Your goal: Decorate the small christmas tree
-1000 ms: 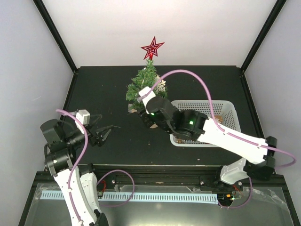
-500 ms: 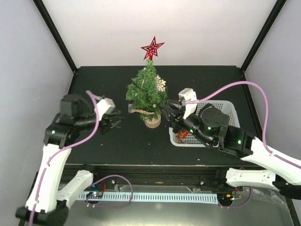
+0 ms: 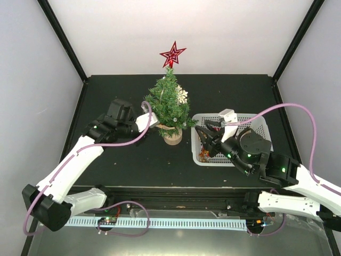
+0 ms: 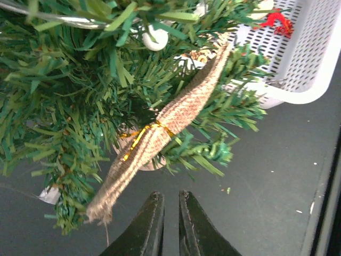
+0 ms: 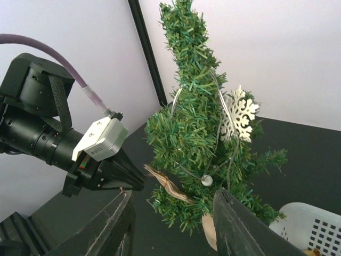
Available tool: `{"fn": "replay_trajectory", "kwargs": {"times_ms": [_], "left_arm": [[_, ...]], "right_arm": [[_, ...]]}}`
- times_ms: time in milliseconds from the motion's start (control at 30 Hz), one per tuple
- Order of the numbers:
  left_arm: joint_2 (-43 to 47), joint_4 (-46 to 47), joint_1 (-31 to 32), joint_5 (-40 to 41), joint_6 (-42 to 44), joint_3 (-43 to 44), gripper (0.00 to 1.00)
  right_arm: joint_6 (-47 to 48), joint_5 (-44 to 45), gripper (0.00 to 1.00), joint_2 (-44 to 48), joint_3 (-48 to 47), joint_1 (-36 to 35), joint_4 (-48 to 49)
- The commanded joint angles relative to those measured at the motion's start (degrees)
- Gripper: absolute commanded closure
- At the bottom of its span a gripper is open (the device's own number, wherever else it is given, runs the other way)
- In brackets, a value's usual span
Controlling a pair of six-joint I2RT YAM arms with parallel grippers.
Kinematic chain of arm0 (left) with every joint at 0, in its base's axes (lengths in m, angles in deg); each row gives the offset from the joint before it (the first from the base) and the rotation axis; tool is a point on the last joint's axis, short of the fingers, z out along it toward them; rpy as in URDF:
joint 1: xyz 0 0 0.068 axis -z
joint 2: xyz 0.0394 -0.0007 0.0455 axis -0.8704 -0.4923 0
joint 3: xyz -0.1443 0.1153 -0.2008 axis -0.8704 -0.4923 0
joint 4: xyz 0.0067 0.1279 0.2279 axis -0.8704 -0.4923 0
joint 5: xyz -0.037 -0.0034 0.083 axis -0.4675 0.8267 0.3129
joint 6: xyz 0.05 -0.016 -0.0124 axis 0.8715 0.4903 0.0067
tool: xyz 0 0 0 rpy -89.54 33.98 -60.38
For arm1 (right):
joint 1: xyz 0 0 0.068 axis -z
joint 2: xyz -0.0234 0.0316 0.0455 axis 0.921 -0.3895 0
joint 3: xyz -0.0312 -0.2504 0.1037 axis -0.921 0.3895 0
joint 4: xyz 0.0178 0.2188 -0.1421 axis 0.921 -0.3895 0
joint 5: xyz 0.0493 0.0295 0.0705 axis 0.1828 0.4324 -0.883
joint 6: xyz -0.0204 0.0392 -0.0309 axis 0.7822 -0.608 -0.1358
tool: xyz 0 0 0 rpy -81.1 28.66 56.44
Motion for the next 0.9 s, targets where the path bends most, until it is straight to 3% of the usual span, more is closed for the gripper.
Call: {"fn": "replay_trajectory", "kwargs": {"times_ms": [0, 267, 533, 867], "left_arm": [[-2.8, 4.4, 1.0, 3.4, 0.9, 1.3, 0.92], [-8.7, 5.3, 2.9, 5.2, 0.0, 5.7, 0.98], [-7.1, 9.1, 4.2, 3.1, -1.7, 6.1, 0.98], [-9.9, 9.4, 4.5, 6.7, -1.7, 3.8, 0.98]], "right_arm": [[-0.9, 3.0, 0.59, 1.3, 1.8, 0.0, -0.3], [-0.9, 3.9, 0.58, 1.7, 3.9, 0.1, 0.3], [-1.6, 3.1, 0.58, 0.9, 5.5, 0.6, 1.6], [-2.2, 2.7, 0.58, -0.1, 4.9, 0.7, 1.4]]}}
